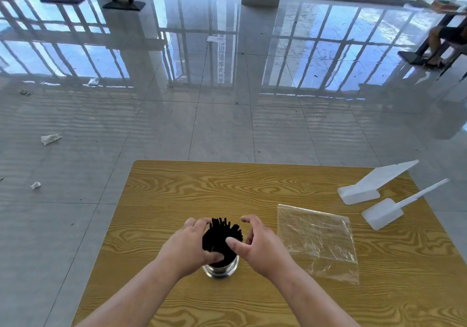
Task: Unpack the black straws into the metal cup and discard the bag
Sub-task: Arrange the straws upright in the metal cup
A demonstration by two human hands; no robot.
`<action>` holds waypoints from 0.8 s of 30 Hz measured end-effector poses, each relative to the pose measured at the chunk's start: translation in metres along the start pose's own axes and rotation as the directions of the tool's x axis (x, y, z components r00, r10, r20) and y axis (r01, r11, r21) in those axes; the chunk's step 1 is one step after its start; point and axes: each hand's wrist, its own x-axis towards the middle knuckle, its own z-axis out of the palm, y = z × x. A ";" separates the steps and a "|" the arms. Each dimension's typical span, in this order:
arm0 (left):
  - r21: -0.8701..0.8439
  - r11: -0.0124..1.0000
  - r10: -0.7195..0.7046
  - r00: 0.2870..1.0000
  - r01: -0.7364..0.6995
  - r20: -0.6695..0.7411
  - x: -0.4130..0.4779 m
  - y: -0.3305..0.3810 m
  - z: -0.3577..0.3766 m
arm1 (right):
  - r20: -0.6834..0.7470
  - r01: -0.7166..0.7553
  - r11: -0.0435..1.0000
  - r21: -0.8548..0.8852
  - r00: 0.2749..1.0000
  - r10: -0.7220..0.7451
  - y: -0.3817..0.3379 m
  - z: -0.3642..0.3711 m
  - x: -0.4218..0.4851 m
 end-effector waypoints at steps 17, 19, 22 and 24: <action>0.036 0.994 0.108 0.991 -0.106 -0.075 0.001 0.024 -0.025 | -0.001 0.051 0.998 -0.043 0.999 -0.052 -0.010 0.005 0.008; 0.069 0.991 0.117 0.990 -0.112 -0.082 0.000 0.024 -0.028 | 0.015 0.037 0.998 -0.049 0.999 -0.036 -0.007 0.004 0.007; 0.067 0.988 0.143 0.984 -0.137 -0.107 -0.001 0.025 -0.032 | 0.015 0.024 0.999 -0.040 1.000 -0.024 -0.005 0.005 0.006; 0.071 0.987 0.151 0.981 -0.142 -0.125 -0.001 0.027 -0.036 | 0.016 0.024 0.999 -0.032 1.000 -0.023 -0.005 0.006 0.005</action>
